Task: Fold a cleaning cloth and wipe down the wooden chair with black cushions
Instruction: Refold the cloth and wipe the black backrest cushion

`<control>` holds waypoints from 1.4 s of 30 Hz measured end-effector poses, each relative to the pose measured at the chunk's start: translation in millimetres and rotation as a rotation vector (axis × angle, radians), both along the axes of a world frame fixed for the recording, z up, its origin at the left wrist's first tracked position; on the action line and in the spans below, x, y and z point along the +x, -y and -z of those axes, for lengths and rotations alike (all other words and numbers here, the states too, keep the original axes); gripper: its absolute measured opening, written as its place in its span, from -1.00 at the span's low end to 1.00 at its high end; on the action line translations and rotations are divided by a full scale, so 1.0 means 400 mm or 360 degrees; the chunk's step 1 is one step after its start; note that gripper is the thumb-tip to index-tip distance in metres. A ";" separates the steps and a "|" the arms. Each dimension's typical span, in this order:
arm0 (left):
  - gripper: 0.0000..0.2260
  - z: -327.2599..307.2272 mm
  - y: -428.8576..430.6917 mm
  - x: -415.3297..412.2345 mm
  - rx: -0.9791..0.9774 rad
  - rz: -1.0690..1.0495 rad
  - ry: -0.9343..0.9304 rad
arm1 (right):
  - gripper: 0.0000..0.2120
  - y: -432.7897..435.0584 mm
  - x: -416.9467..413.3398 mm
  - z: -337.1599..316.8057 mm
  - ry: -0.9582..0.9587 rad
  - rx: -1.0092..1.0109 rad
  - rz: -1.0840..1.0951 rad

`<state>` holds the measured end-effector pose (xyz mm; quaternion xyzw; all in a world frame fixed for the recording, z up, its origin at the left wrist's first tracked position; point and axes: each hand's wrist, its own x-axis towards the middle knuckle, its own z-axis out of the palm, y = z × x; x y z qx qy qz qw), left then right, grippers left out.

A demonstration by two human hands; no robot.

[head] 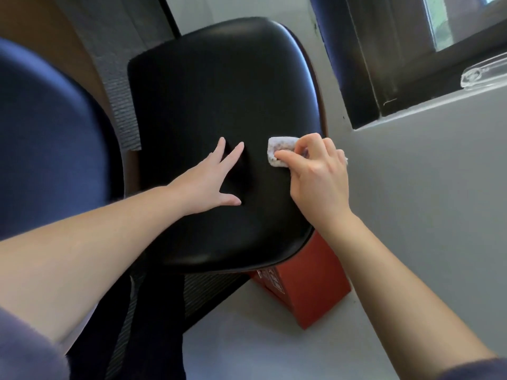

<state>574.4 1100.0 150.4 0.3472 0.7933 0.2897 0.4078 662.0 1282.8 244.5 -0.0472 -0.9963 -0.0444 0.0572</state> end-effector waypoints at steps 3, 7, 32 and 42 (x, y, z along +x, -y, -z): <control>-0.01 -0.004 -0.018 -0.040 -0.0009 -0.0054 -0.0001 | -0.72 -0.048 -0.098 0.003 -0.0035 -0.0016 -0.0038; 0.01 0.001 -0.059 -0.110 -0.0021 -0.0160 -0.0025 | -0.76 -0.092 -0.230 0.014 -0.0083 -0.0077 -0.0123; 0.15 0.066 -0.095 -0.275 0.0018 -0.0430 -0.0009 | -0.81 -0.101 -0.768 0.061 0.0993 -0.0715 0.0236; 0.15 0.066 -0.105 -0.262 -0.0001 -0.0492 0.0002 | -0.80 -0.113 -0.766 0.058 0.1050 -0.0872 0.0335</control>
